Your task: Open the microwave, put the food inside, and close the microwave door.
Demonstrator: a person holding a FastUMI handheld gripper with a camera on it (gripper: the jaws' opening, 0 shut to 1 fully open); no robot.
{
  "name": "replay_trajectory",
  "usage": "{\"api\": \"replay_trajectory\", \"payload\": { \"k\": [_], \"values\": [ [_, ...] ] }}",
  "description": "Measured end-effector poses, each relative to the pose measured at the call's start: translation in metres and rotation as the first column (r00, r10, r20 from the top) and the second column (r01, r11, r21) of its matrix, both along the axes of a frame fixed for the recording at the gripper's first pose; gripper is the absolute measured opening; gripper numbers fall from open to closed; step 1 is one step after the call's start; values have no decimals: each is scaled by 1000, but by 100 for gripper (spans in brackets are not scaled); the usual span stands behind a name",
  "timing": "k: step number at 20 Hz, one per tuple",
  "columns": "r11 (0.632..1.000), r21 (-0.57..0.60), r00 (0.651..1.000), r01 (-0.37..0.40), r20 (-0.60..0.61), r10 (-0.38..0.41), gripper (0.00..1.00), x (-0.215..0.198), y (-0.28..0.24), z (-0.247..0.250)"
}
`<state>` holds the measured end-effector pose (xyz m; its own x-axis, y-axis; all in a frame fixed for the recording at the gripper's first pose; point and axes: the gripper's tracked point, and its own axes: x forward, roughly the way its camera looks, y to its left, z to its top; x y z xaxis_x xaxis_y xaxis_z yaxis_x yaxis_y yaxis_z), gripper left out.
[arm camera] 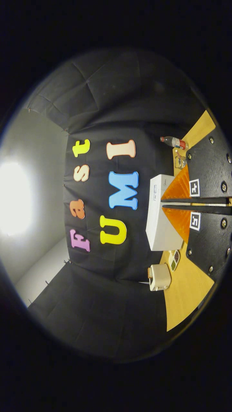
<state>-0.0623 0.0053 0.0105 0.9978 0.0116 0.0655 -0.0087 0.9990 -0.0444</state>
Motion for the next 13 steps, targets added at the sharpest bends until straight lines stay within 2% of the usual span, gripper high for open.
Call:
{"api": "replay_trajectory", "payload": {
  "k": [1,2,4,5,6,13],
  "values": [
    [1000,10,1000,1,-2,-1,4,0,0,1],
    [1000,18,1000,26,-1,-26,24,0,-6,2],
    [997,-10,997,71,0,-71,75,1,-14,1],
    [996,-28,997,82,-11,-83,84,3,-14,-3],
    [995,-37,996,89,-21,-90,91,5,-14,-6],
    [997,5,997,77,-27,-77,88,12,-7,-8]
  ]
}}
